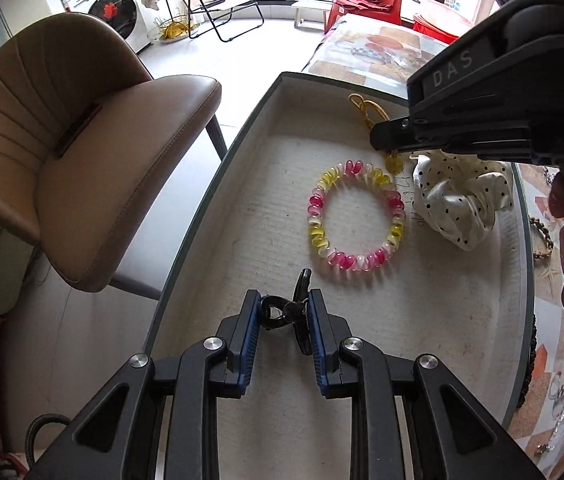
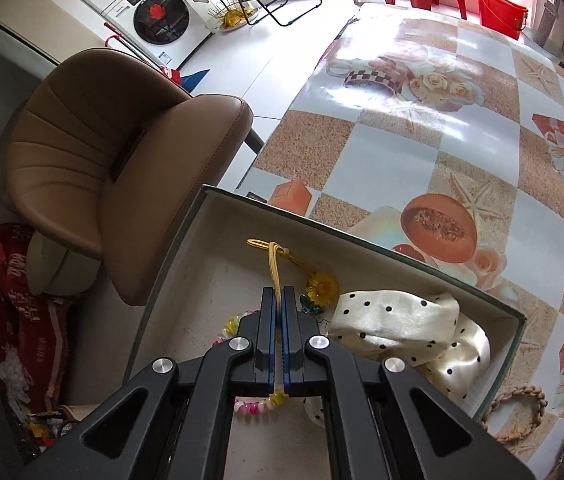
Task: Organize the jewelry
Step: 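Carry clip and hair tie into the tray while both grippers open to release, then withdraw both open grippers from the tray back over the table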
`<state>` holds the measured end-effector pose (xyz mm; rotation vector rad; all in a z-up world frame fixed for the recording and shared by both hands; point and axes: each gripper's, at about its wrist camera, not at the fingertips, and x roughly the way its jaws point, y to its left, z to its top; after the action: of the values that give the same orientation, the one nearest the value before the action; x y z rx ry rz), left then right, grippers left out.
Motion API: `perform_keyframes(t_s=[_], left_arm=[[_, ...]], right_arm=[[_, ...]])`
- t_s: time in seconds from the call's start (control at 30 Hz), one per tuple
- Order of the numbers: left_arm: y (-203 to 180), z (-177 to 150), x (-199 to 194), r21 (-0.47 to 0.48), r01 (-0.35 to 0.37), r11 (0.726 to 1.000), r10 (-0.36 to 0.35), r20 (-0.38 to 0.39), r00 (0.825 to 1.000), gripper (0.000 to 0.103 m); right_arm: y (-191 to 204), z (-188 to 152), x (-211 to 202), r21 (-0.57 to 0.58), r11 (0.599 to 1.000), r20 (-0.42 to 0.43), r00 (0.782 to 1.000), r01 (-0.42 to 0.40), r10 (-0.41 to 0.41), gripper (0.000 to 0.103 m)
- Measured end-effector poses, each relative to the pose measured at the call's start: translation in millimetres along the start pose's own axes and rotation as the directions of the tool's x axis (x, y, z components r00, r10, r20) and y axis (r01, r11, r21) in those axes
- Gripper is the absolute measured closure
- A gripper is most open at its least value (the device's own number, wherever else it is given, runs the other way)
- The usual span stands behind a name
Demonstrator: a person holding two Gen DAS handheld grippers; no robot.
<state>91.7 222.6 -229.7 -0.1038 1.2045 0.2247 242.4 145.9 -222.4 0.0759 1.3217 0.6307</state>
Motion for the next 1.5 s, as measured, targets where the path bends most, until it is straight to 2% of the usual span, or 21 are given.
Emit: perform_keyframes(t_s=[0.23, 0.27, 0.33, 0.37, 0.4, 0.43, 0.47, 0.67, 0.73, 0.77, 0.93, 1.0, 1.23, 1.27, 1.3, 1.37, 1.5], left_arm=[[1.0, 1.7, -1.5, 0.012, -0.019, 1.0, 0.019, -0.005, 1.0, 0.076], [1.4, 2.1, -2.1, 0.01, -0.017, 1.0, 0.017, -0.005, 1.0, 0.076], [2.2, 2.8, -3.2, 0.01, -0.025, 1.0, 0.025, 0.001, 1.0, 0.075], [2.0, 3.0, -3.8, 0.011, -0.026, 1.0, 0.026, 0.004, 1.0, 0.056], [1.5, 3.1, -5.9, 0.007, -0.027, 1.0, 0.027, 0.014, 1.0, 0.023], [1.8, 2.8, -10.2, 0.001, -0.035, 0.999, 0.035, 0.037, 0.999, 0.012], [1.4, 2.8, -14.7, 0.002, -0.036, 0.999, 0.035, 0.059, 0.998, 0.008], [-4.6, 5.9, -21.6, 0.03, -0.038, 0.999, 0.036, 0.054, 0.998, 0.008], [-6.4, 6.6, -25.5, 0.034, -0.04, 0.999, 0.038, 0.059, 0.998, 0.008], [-8.0, 7.1, -27.4, 0.038, -0.043, 0.998, 0.041, 0.057, 0.998, 0.0], [-19.4, 6.5, -40.5, 0.069, -0.043, 0.997, 0.039, 0.066, 0.997, 0.0], [-26.9, 4.5, -44.0, 0.093, -0.044, 0.995, 0.038, 0.067, 0.997, 0.0], [-64.0, -1.0, -62.8, 0.18, -0.015, 0.984, 0.003, 0.07, 0.998, 0.0], [-70.4, -1.4, -65.9, 0.193, -0.01, 0.981, -0.004, 0.071, 0.997, 0.0], [-77.7, -1.6, -69.0, 0.207, -0.005, 0.978, -0.01, 0.073, 0.997, 0.0], [-91.5, -3.0, -74.7, 0.233, 0.009, 0.972, -0.026, 0.073, 0.997, 0.0], [-122.7, -5.6, -84.4, 0.287, 0.039, 0.957, -0.061, 0.07, 0.996, 0.0]], right_arm=[[-2.8, 1.2, 6.2, 0.004, 1.0, -0.035, 0.999, -0.001, 0.001, 0.1], [-2.6, 1.6, 5.8, 0.002, 1.0, -0.039, 0.999, -0.004, 0.004, 0.098], [-2.4, 1.5, 3.6, 0.001, 1.0, -0.037, 0.999, -0.01, 0.01, 0.089], [-2.1, 1.1, 1.5, 0.001, 1.0, -0.031, 0.999, -0.014, 0.014, 0.075], [-2.9, 0.9, -2.5, 0.003, 1.0, -0.021, 1.0, -0.019, 0.019, 0.057], [-3.6, 0.8, -7.1, 0.004, 1.0, -0.008, 1.0, -0.023, 0.023, 0.051], [-3.4, 0.8, -10.8, 0.004, 1.0, -0.001, 1.0, -0.029, 0.029, 0.048], [-11.1, -0.6, -35.8, 0.041, 0.997, 0.035, 0.997, -0.071, 0.07, 0.044], [-15.8, -4.8, -46.5, 0.059, 0.995, 0.051, 0.995, -0.084, 0.081, 0.037], [-17.6, -8.0, -51.6, 0.069, 0.994, 0.06, 0.995, -0.09, 0.086, 0.032], [-33.6, -26.2, -78.0, 0.123, 0.987, 0.09, 0.991, -0.106, 0.095, 0.02], [-43.8, -34.4, -88.3, 0.15, 0.982, 0.101, 0.99, -0.113, 0.098, 0.019], [-91.0, -73.4, -128.1, 0.234, 0.969, 0.149, 0.988, -0.075, 0.04, 0.017], [-98.3, -79.2, -134.6, 0.247, 0.967, 0.159, 0.987, -0.066, 0.027, 0.011], [-105.7, -85.0, -140.6, 0.26, 0.964, 0.169, 0.986, -0.056, 0.012, 0.001], [-121.4, -99.4, -154.3, 0.285, 0.957, 0.195, 0.981, -0.047, -0.01, 0.0], [-153.7, -127.2, -174.4, 0.36, 0.933, 0.181, 0.982, -0.014, -0.055, 0.0]])
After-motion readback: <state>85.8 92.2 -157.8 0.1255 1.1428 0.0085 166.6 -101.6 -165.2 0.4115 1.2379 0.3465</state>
